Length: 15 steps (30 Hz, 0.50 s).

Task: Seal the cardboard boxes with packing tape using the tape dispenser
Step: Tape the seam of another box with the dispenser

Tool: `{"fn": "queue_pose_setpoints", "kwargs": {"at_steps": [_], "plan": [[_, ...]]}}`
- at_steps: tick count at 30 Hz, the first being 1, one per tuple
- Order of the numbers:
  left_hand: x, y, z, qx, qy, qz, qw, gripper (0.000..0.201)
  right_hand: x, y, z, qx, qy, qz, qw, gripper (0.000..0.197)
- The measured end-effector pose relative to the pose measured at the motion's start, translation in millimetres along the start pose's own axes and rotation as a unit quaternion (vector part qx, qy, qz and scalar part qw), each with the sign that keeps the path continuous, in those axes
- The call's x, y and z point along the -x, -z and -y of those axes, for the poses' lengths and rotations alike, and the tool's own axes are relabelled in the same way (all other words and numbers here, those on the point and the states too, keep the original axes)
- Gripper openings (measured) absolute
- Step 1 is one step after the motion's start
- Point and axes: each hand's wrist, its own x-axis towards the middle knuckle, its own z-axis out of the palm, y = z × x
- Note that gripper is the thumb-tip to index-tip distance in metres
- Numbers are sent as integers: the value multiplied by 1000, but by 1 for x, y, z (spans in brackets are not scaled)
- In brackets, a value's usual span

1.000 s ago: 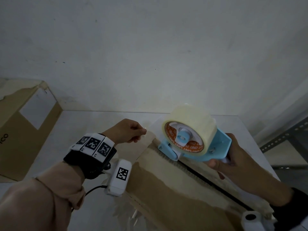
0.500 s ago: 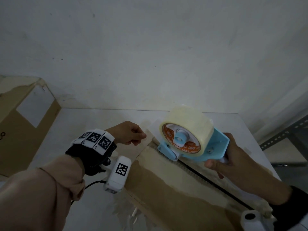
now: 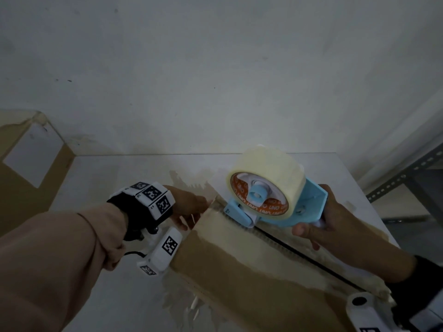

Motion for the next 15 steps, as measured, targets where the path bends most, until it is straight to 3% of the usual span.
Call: {"fn": "queue_pose_setpoints", "kwargs": {"at_steps": [2, 5, 11, 15], "plan": [[-2, -2, 3, -15, 21, 4, 1000, 36, 1, 1, -1, 10, 1, -4, 1000, 92], [1, 0, 6, -72, 25, 5, 997, 23, 1, 1, 0, 19, -1, -7, 1000, 94], [31, 8, 1, 21, -64, -42, 997, 45, 2, 3, 3, -10, -14, 14, 1000, 77], [48, -17, 2, 38, -122, 2, 992, 60, 2, 3, 1, -12, 0, 20, 1000, 64]]}}
